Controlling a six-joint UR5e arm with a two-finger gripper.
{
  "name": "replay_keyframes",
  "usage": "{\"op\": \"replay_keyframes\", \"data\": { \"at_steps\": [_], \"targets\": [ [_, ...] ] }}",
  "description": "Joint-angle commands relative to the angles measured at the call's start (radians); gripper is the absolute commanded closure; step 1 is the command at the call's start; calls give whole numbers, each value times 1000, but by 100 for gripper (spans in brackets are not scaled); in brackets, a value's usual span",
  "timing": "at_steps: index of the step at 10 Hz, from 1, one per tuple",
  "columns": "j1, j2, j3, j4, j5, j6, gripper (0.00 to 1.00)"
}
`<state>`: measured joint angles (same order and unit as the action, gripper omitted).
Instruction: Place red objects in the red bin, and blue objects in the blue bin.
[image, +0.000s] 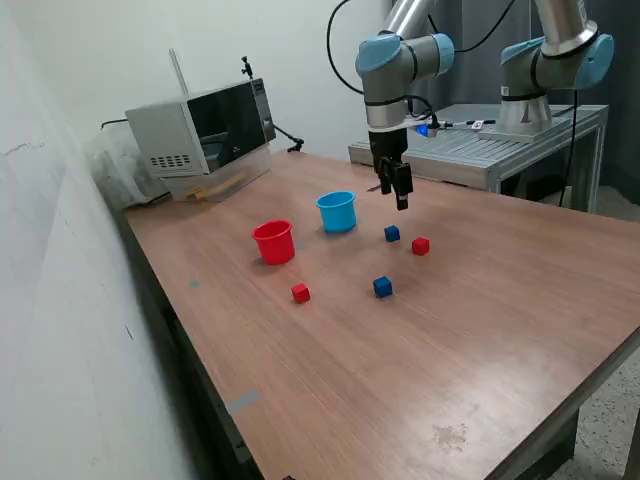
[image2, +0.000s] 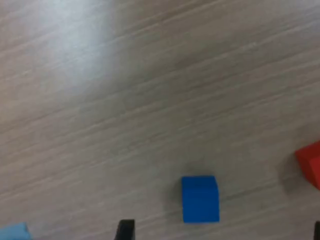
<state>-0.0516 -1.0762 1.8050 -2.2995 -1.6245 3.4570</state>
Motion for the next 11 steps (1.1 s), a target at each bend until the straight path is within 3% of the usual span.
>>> {"op": "replay_keyframes", "data": {
  "at_steps": [1, 11],
  "targets": [
    [-1, 42, -3, -26, 0, -1, 0],
    [-14, 114, -16, -29, 0, -139, 0]
  ]
}}
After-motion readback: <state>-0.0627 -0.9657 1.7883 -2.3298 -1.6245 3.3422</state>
